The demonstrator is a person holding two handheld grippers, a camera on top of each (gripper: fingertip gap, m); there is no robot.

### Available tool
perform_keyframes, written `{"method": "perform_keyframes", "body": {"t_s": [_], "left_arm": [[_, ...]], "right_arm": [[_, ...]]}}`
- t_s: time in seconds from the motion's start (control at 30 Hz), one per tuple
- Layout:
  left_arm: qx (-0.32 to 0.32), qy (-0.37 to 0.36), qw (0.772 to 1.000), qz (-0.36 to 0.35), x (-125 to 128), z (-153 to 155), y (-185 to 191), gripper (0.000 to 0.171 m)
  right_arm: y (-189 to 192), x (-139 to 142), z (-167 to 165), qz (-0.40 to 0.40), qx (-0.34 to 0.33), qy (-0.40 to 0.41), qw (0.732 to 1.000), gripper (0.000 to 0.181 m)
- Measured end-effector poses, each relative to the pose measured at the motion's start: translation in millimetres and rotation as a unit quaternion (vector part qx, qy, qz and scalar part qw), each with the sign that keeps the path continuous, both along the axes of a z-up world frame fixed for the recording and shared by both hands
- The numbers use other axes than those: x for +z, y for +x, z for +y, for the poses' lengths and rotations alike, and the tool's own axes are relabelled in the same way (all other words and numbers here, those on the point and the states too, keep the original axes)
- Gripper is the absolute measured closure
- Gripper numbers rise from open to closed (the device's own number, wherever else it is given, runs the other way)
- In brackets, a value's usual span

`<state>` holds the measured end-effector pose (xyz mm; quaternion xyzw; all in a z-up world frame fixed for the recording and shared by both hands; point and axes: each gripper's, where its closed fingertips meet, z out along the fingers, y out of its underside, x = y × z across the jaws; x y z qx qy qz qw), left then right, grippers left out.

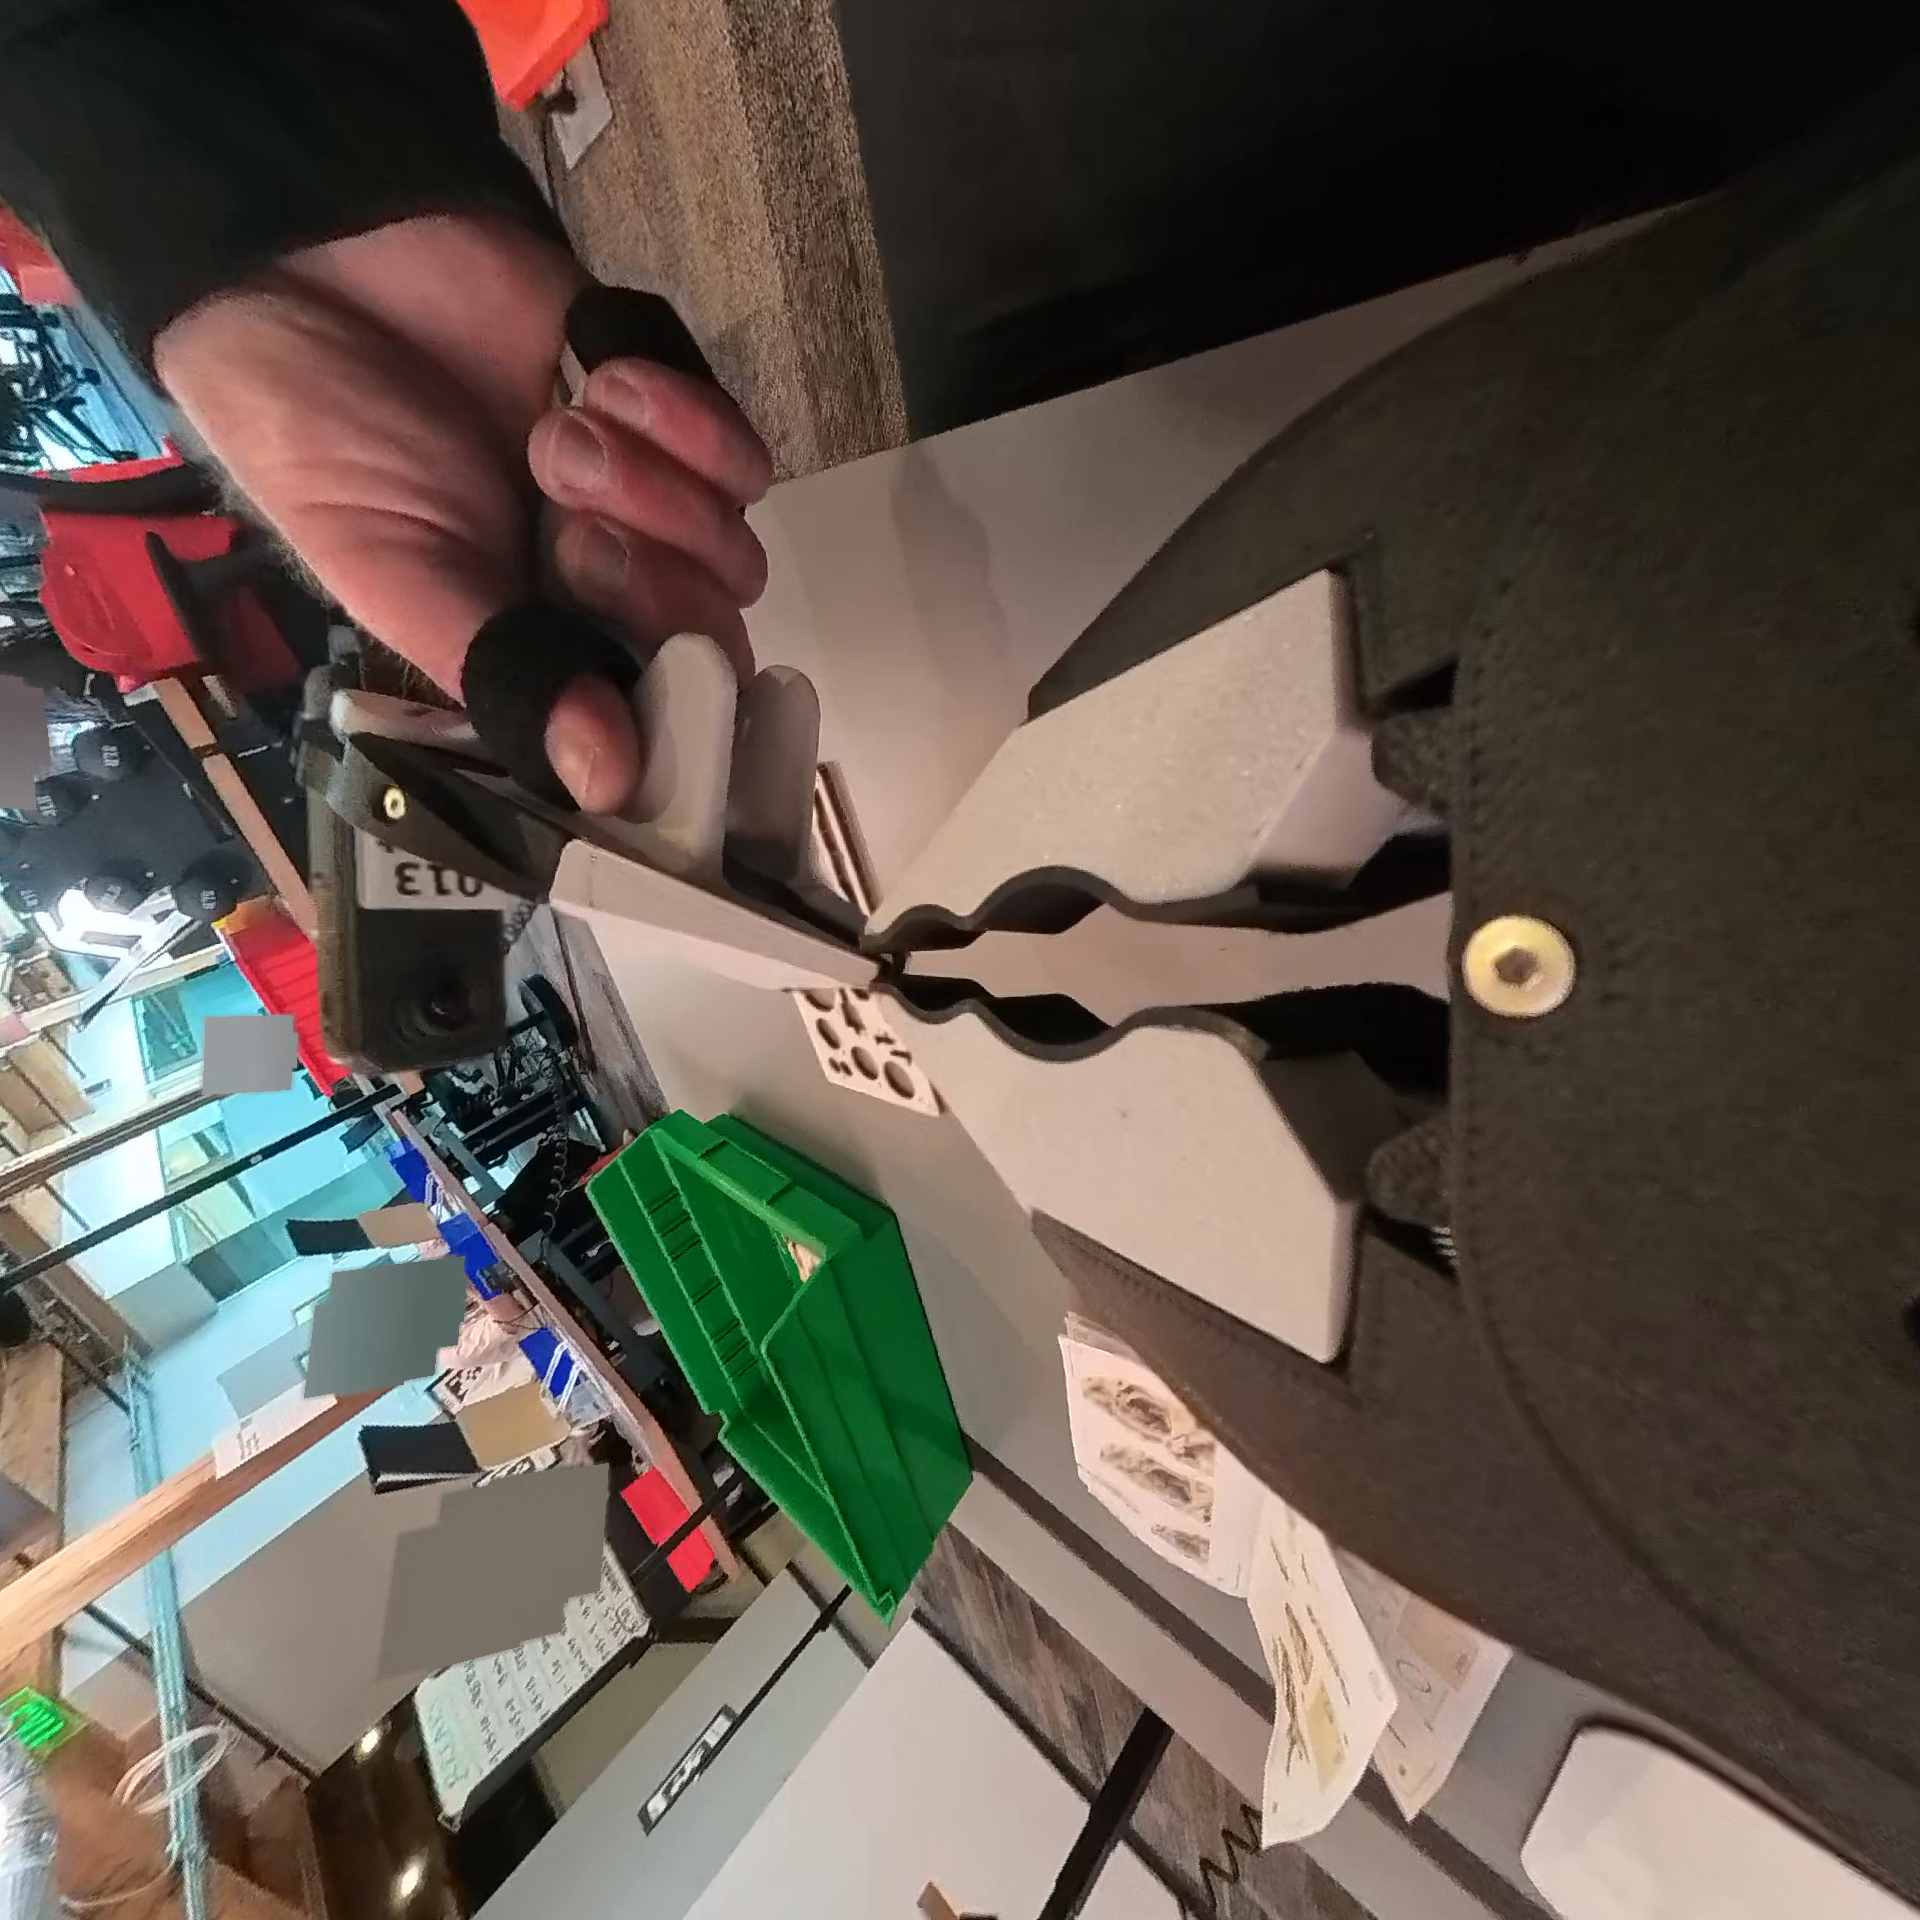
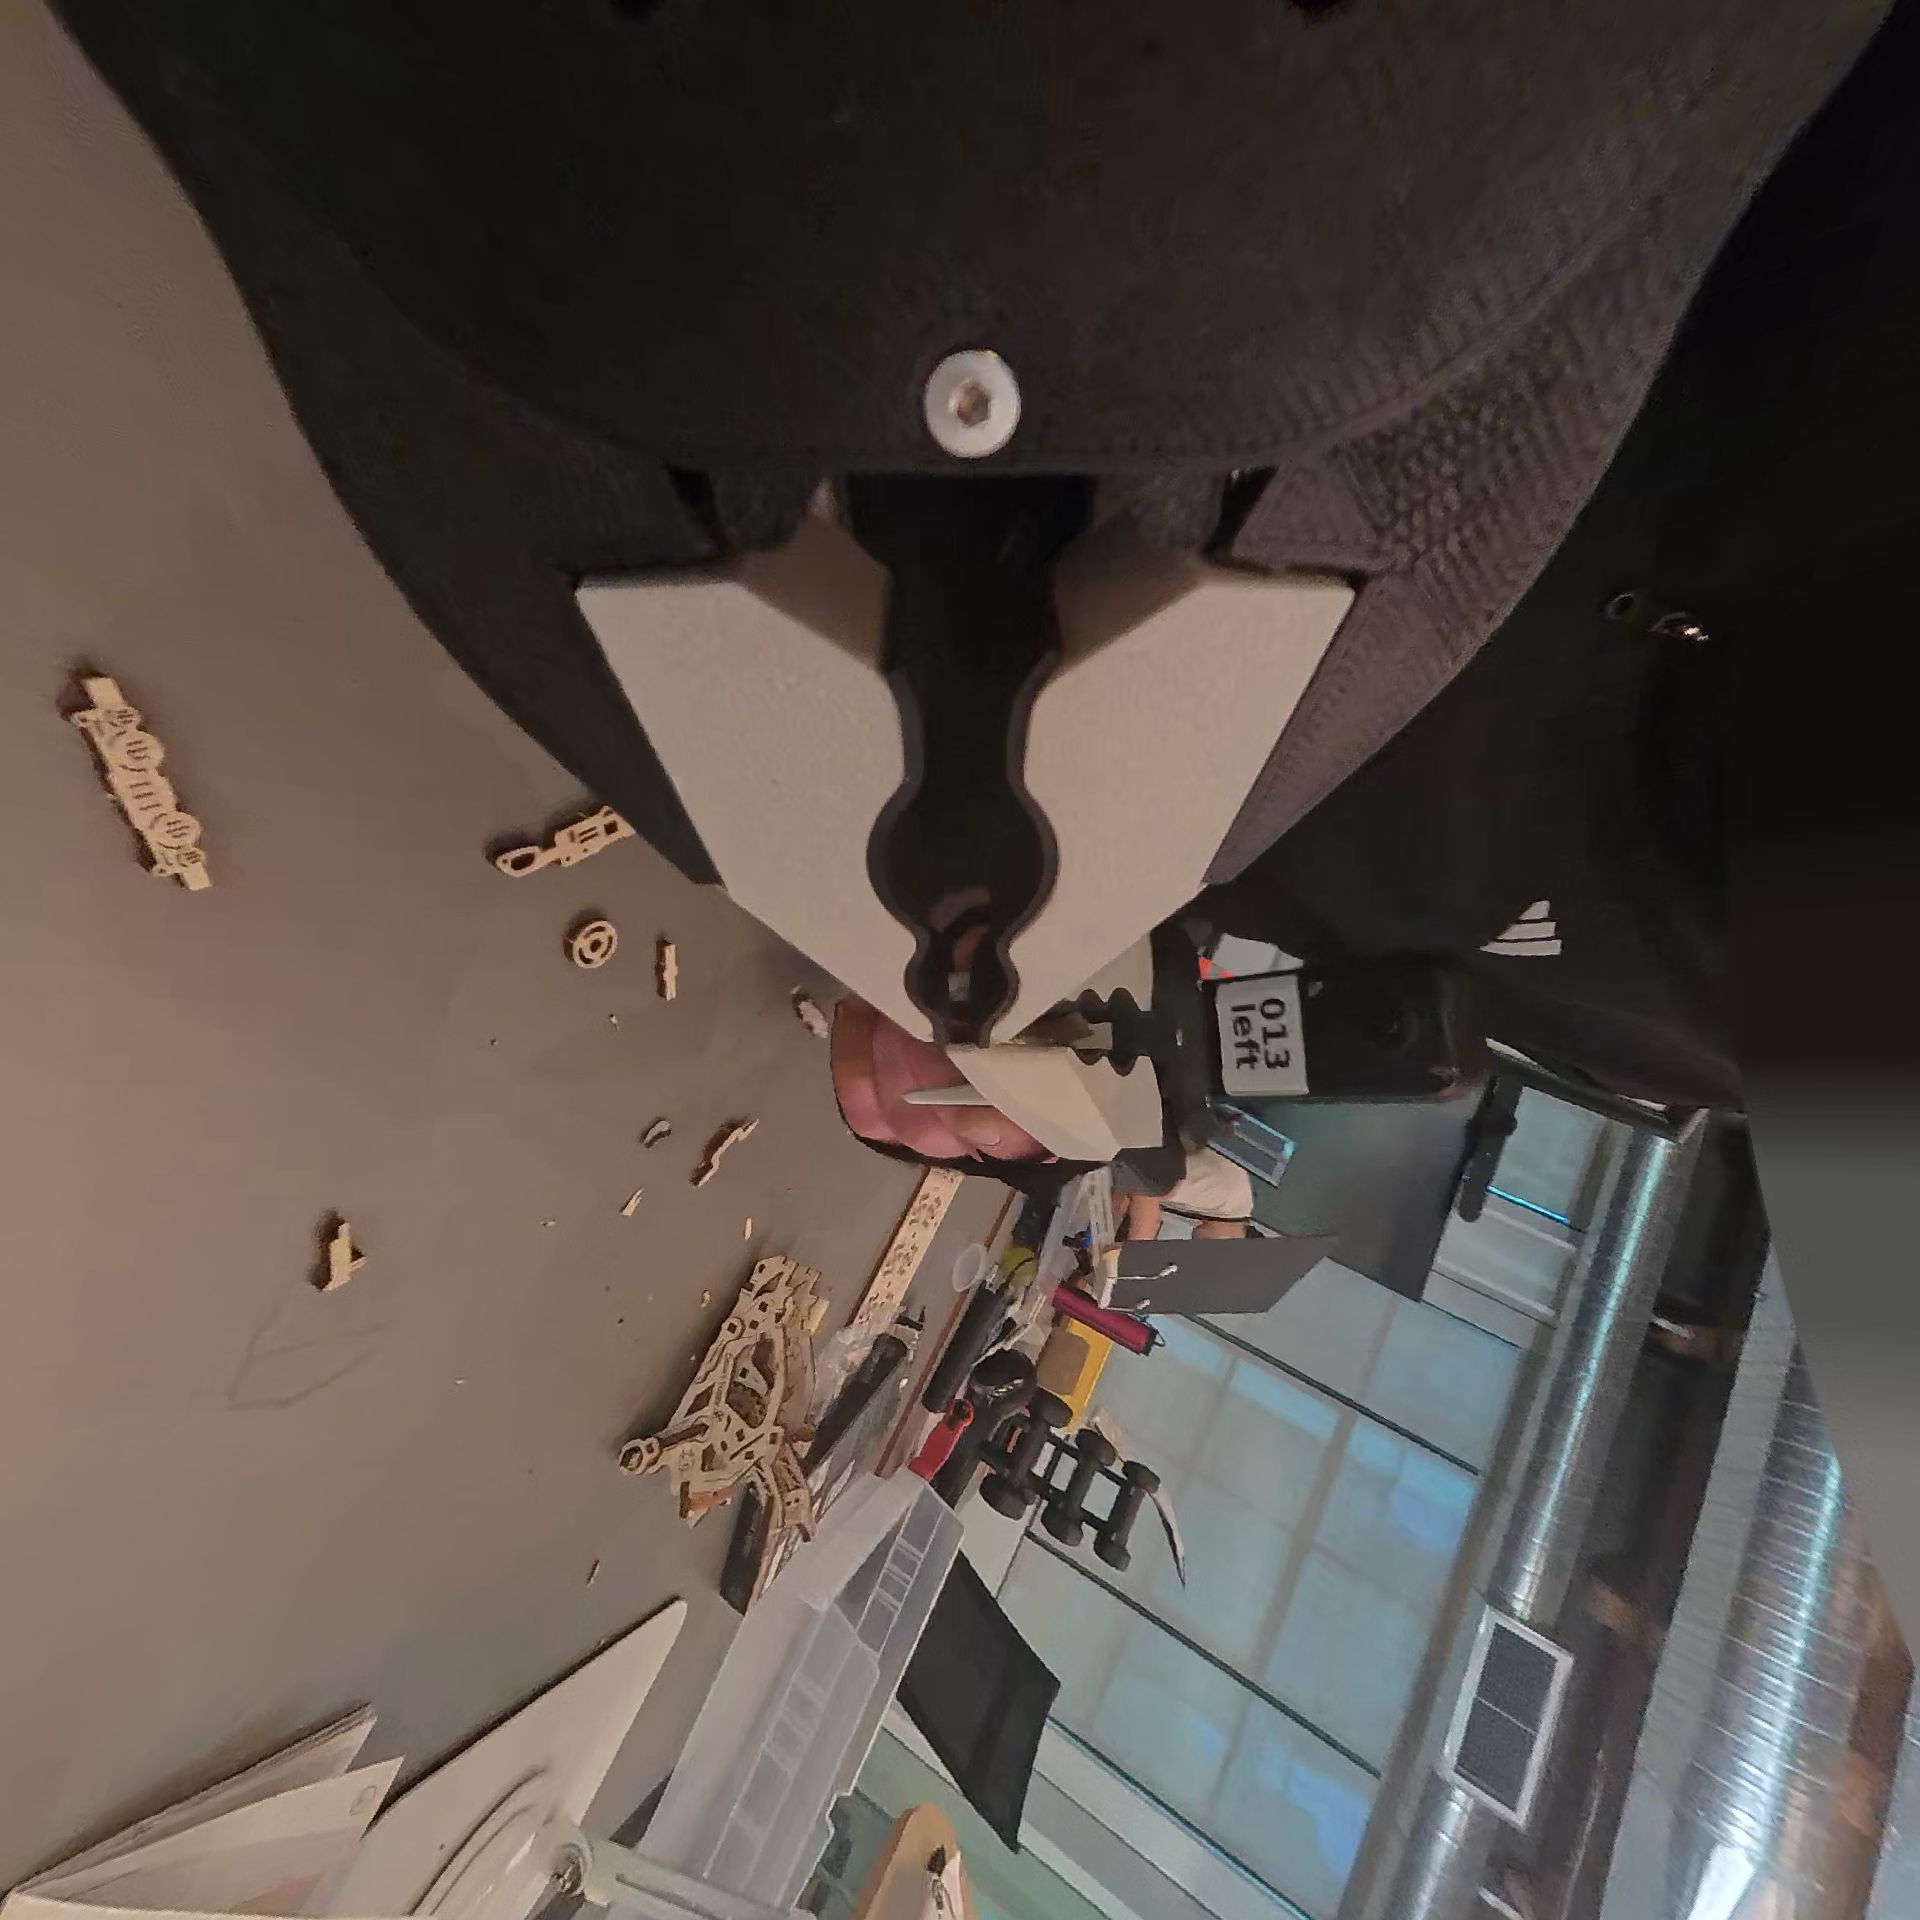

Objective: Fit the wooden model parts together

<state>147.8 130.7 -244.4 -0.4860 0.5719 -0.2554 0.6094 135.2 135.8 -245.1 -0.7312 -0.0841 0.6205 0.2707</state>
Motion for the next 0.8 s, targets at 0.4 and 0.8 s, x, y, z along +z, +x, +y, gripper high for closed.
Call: {"method": "perform_keyframes", "body": {"t_s": [0.4, 0.8], "left_arm": [[-0.064, -0.137, 0.968, 0.202, -81.6, -23.6, -8.8, 0.171], [-0.062, -0.14, 0.95, 0.272, -103.6, -23.5, -8.4, 0.171]], "right_arm": [[4.9, -83.0, -11.0, -0.409, 0.085, 0.168, 0.893, 0.18], [-0.2, -102.0, -8.5, -0.493, 0.121, 0.213, 0.835, 0.18]]}}
